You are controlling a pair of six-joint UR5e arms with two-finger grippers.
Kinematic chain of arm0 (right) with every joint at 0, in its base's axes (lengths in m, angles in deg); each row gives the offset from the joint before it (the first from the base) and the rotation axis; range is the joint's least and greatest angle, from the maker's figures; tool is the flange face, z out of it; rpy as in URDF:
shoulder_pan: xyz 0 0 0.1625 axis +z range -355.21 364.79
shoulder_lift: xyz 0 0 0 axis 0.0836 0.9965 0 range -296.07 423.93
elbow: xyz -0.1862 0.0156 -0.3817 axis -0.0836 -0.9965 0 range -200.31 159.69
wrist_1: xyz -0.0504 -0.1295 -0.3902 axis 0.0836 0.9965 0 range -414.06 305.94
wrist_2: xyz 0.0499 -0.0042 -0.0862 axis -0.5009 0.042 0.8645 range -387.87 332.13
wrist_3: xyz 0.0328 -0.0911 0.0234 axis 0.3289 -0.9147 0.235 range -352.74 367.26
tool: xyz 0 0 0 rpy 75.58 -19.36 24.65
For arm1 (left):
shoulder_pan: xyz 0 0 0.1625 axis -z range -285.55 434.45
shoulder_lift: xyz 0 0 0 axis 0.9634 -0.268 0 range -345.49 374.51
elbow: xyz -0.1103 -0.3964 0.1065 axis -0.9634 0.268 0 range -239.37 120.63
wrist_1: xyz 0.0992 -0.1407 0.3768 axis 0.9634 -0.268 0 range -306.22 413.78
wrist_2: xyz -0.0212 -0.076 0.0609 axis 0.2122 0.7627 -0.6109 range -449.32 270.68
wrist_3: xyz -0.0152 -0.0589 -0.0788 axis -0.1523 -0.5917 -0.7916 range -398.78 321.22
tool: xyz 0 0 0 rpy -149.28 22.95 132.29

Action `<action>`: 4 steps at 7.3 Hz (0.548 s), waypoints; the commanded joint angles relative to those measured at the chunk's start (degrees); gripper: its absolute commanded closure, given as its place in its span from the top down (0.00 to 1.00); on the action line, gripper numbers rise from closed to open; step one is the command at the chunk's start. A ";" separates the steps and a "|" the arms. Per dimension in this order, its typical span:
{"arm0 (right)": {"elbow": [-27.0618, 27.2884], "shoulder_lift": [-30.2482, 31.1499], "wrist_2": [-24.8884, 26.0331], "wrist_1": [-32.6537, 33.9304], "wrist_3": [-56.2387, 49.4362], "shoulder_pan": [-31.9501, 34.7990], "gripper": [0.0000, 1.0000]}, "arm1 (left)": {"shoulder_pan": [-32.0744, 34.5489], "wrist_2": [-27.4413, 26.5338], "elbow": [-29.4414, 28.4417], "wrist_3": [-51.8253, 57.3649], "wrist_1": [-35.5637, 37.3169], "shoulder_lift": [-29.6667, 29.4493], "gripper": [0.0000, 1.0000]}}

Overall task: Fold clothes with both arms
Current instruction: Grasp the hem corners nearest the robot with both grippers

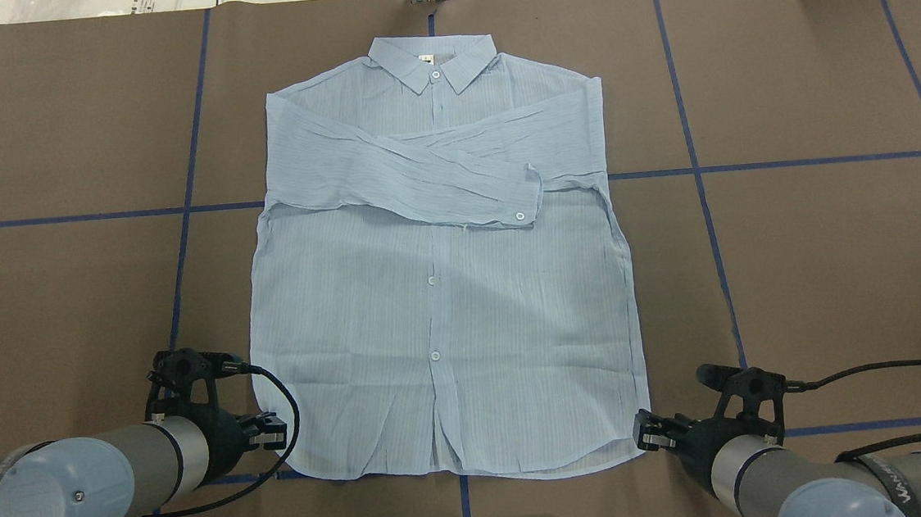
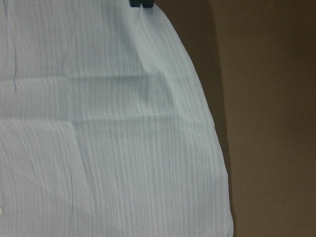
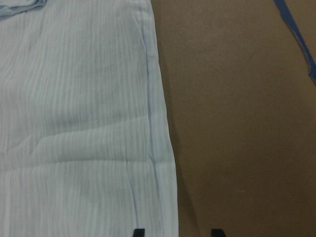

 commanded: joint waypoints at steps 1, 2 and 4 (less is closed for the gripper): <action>-1.93 -0.06 2.07 0.17 0.48 -2.23 0.54 | 0.00 -1.55 0.09 0.01 -0.13 0.07 0.00; -2.11 -0.23 3.21 0.69 0.48 -3.02 0.54 | 0.00 -1.64 0.09 0.01 -0.05 0.15 0.00; -2.11 -0.76 3.74 2.10 0.48 -3.82 0.51 | 0.00 -1.64 0.09 0.01 -0.14 0.15 0.00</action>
